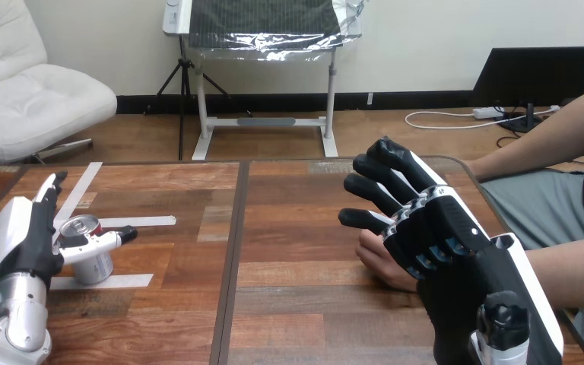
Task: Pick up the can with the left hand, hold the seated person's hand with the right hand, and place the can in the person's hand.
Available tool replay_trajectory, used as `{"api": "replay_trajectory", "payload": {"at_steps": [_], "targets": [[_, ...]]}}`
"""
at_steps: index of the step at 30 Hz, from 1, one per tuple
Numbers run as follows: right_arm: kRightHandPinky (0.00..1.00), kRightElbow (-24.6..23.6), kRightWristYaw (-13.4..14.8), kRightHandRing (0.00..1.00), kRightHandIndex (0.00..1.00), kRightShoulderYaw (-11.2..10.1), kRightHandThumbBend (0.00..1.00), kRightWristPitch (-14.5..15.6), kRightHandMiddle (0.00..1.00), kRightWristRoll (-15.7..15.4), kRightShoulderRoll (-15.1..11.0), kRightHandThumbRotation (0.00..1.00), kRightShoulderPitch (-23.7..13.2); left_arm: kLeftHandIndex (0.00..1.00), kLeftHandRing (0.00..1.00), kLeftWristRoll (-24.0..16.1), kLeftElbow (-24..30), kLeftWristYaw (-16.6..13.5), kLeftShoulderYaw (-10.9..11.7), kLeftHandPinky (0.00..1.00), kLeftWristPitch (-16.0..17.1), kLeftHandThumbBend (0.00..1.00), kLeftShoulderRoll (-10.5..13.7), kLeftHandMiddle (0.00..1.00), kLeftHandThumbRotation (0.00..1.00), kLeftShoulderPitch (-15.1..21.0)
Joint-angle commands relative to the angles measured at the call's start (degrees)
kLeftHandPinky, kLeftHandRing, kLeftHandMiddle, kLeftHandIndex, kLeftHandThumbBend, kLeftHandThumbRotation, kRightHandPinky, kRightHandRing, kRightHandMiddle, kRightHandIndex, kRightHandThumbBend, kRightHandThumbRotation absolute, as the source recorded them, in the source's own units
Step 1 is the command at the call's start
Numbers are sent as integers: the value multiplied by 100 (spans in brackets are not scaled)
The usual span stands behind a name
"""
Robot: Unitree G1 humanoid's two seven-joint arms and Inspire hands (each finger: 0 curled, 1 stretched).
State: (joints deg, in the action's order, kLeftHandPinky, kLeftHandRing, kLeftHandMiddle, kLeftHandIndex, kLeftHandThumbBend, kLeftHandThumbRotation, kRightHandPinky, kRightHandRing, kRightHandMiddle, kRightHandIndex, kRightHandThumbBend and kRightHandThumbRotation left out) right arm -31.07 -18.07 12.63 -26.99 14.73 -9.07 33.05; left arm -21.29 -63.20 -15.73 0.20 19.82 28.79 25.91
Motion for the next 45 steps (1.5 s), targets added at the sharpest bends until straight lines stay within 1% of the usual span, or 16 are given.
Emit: {"api": "replay_trajectory", "payload": {"at_steps": [1,5,12,18,29,32,36,41,45], "targets": [[79,-49,26,87,89,-23,100,-176,89,-4,95,88,-188,93,89,-46,-65,-94,-109,76,-16,93,143,92,37,533],[78,-70,31,87,89,-20,100,-142,89,9,82,88,-180,93,89,2,-127,-48,-116,76,-40,93,130,92,36,549],[78,-57,22,87,89,-28,100,-96,89,54,63,88,-184,92,90,-13,-247,-133,-190,77,-35,93,118,93,33,572],[78,-50,28,88,90,-34,98,-78,89,29,57,88,-191,89,90,-21,-365,-229,-234,79,-1,94,101,93,31,592],[78,-14,10,87,89,-28,100,-98,89,39,65,88,-245,89,93,-34,-518,-193,-296,83,-71,95,97,94,32,682],[78,13,-3,87,89,-34,99,-129,88,39,68,88,-268,89,93,29,-547,-132,-260,84,-83,95,83,94,31,706],[78,-21,13,87,89,-33,100,-73,88,46,65,88,-260,90,94,73,-583,-61,-244,85,-176,95,62,94,30,751],[78,-5,24,86,89,-48,100,-97,88,12,76,89,-284,90,94,66,-606,-67,-265,85,-225,95,50,93,29,777],[77,3,10,86,89,-51,100,-101,88,47,71,89,-297,90,93,70,-649,-67,-265,84,-259,94,38,92,28,805]]}}
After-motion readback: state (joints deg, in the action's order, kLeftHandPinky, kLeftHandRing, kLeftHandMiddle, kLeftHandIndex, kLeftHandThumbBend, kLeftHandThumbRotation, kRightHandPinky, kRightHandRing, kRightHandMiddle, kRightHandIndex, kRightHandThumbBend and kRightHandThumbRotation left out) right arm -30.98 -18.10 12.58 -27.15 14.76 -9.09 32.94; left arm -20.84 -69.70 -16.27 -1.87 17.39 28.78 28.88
